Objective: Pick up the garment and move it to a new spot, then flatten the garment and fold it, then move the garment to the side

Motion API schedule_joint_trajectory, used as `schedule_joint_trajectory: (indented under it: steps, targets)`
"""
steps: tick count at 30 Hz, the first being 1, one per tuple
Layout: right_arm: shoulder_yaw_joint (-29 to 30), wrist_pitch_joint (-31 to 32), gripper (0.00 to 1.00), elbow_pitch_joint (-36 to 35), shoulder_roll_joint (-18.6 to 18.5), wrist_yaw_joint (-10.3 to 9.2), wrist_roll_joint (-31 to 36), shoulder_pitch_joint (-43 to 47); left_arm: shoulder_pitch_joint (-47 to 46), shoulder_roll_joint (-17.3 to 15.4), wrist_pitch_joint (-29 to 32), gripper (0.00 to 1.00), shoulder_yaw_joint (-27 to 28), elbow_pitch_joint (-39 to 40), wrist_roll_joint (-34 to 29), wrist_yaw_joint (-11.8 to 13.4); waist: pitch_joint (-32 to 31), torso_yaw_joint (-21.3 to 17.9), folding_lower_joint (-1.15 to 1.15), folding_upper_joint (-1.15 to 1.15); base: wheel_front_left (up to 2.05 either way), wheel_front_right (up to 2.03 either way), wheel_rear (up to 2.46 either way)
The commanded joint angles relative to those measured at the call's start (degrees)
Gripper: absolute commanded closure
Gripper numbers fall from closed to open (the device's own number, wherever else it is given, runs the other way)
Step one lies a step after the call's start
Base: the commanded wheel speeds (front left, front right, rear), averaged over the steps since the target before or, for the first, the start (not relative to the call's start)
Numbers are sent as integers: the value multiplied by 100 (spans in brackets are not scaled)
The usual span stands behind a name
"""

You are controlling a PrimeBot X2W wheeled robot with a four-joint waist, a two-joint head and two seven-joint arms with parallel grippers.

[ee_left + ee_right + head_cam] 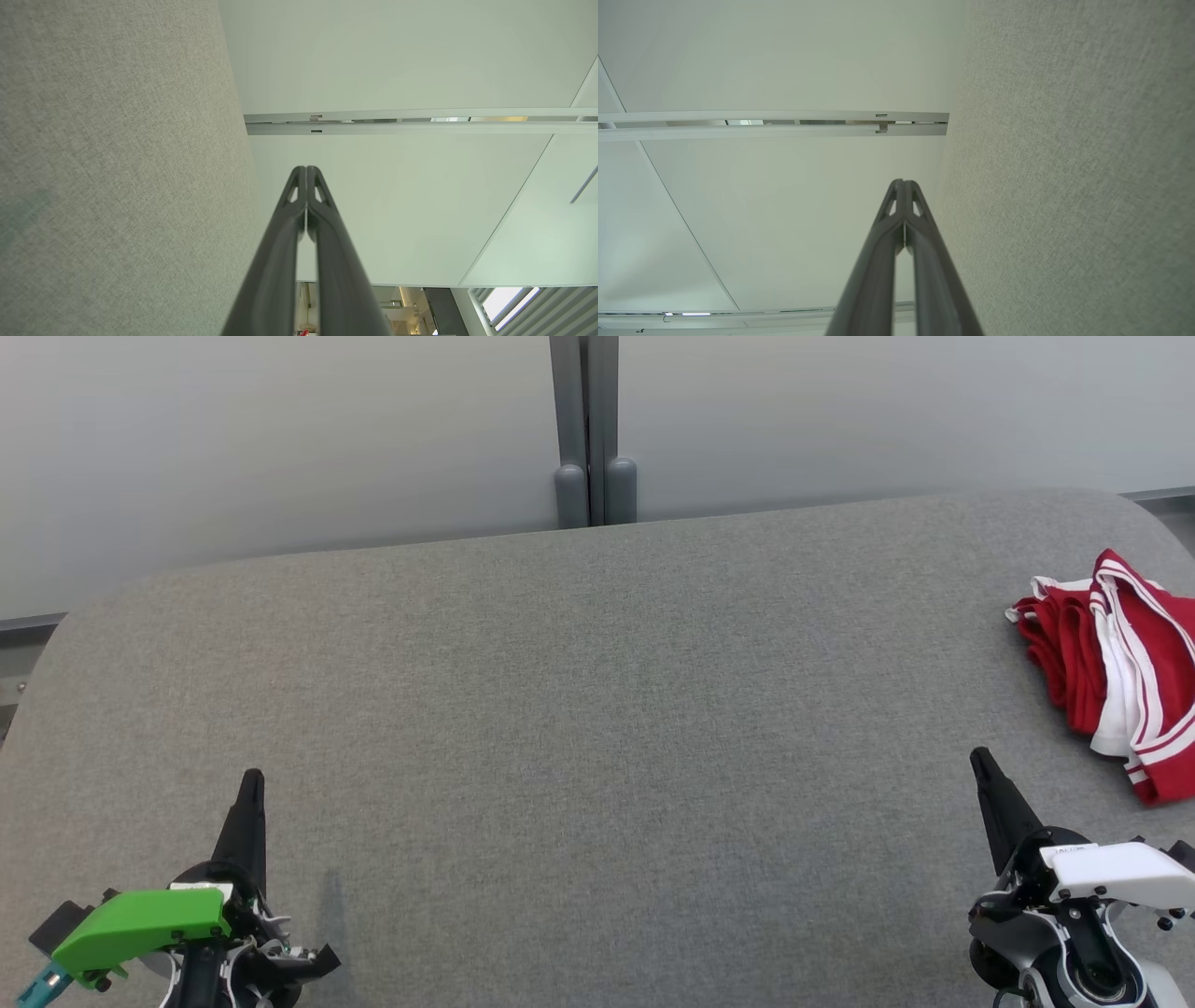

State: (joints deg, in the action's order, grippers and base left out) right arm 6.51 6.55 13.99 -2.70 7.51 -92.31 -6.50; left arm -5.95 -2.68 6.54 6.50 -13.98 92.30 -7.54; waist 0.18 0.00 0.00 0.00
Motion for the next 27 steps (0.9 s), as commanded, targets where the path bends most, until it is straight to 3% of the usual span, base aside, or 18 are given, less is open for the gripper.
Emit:
schedule_joint_trajectory:
  steps: [1,27]
  targets:
    - [12,18,100,-19,-34,-4,-19,64,-55,-38,22,100,14,3,18,10,0,0,0,0,0,0,0]
    - [11,18,100,-19,-33,-4,-20,65,-55,-37,21,100,12,2,19,10,0,0,0,0,0,0,0]
